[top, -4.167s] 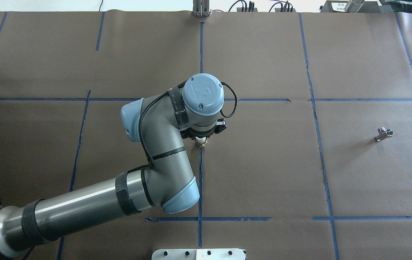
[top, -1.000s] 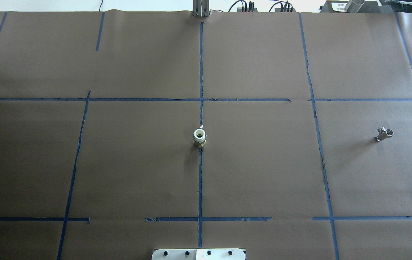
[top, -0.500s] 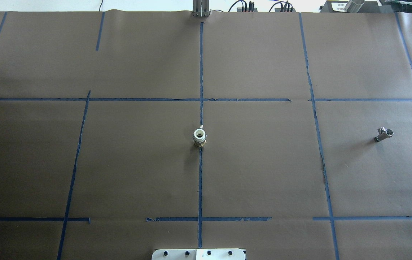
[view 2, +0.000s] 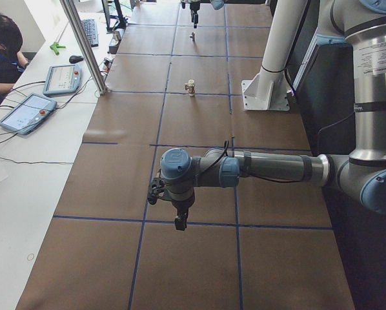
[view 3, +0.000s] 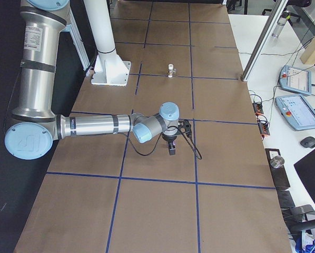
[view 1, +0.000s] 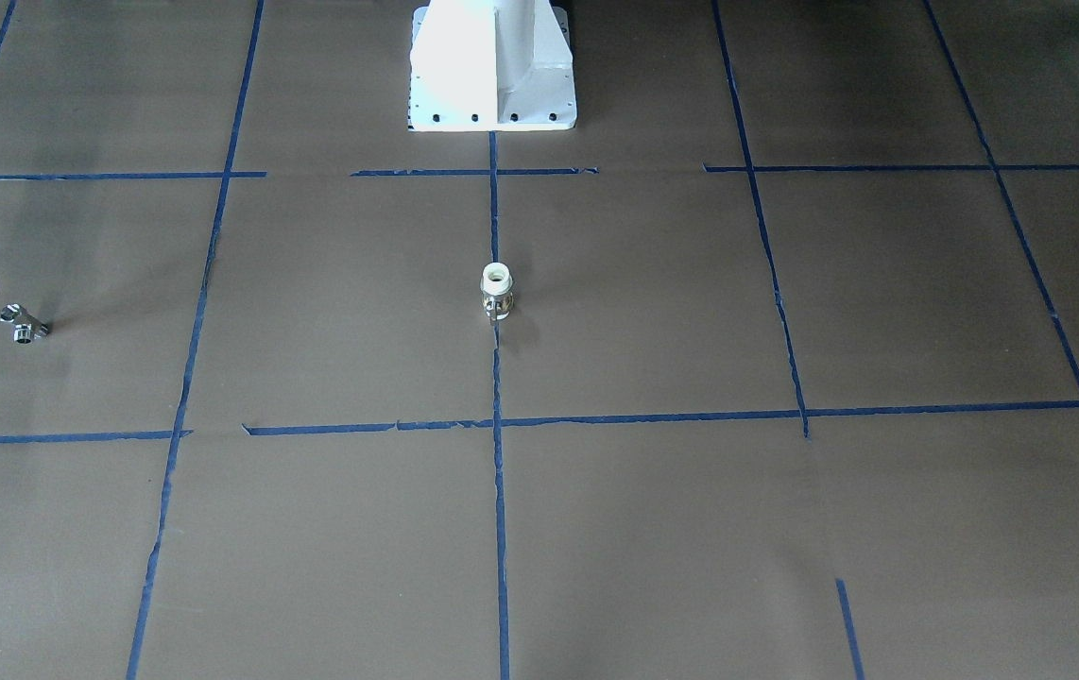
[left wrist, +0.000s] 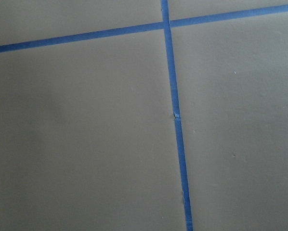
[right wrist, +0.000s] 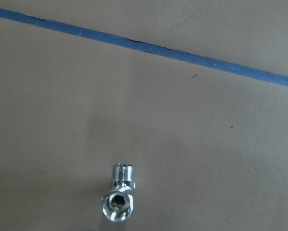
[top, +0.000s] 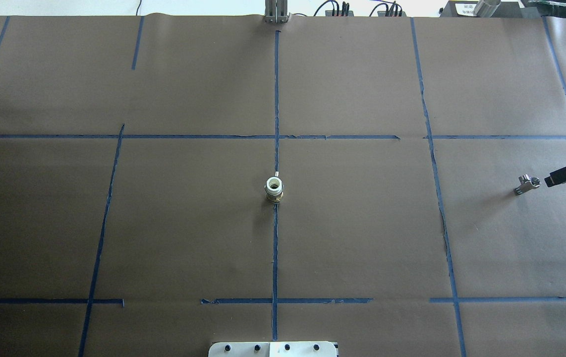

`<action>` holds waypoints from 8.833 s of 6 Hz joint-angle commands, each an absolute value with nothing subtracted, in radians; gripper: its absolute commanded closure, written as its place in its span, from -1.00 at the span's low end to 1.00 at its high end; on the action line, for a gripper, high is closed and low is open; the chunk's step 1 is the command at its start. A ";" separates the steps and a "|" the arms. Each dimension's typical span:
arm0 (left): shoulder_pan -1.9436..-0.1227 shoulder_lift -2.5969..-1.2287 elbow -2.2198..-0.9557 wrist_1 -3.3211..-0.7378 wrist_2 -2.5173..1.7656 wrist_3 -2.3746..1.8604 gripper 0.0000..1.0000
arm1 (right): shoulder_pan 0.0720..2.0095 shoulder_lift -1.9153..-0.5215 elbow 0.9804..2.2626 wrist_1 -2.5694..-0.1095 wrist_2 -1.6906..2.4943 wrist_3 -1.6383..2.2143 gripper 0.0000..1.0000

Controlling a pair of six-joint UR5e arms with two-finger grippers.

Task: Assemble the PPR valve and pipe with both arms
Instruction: 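Lower the right gripper onto the chrome tee fitting and grasp it, then carry the chrome fitting with the right gripper above the pipe piece, then lower the chrome fitting onto the top of the pipe piece, then open the right gripper and withdraw the right arm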

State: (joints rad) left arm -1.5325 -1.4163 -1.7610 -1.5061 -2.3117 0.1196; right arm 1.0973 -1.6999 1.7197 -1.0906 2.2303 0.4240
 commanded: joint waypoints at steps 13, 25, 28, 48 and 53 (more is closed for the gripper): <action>-1.529 -1.420 -1.744 -1.540 -2.309 0.121 -1.00 | 1.045 -1.625 1.808 -1.216 2.195 0.522 1.00; -1.529 -1.422 -1.735 -1.597 -2.385 0.106 -1.00 | 0.542 -0.816 1.821 -1.753 1.916 1.770 1.00; -1.529 -1.416 -1.733 -1.598 -2.385 0.115 -1.00 | 0.540 -0.697 1.673 -1.778 1.882 1.861 1.00; -1.529 -1.419 -1.710 -1.598 -2.385 0.115 -1.00 | 0.500 -0.673 1.600 -1.772 1.844 1.765 -1.00; -1.528 -1.439 -1.638 -1.601 -2.372 0.118 -1.00 | 0.858 -0.689 1.664 -2.013 2.107 1.292 -1.00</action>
State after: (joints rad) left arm -1.5279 -1.4303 -1.6531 -1.5979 -2.3734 0.1135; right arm 0.7594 -0.6852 1.6468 -1.9308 2.0494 1.4266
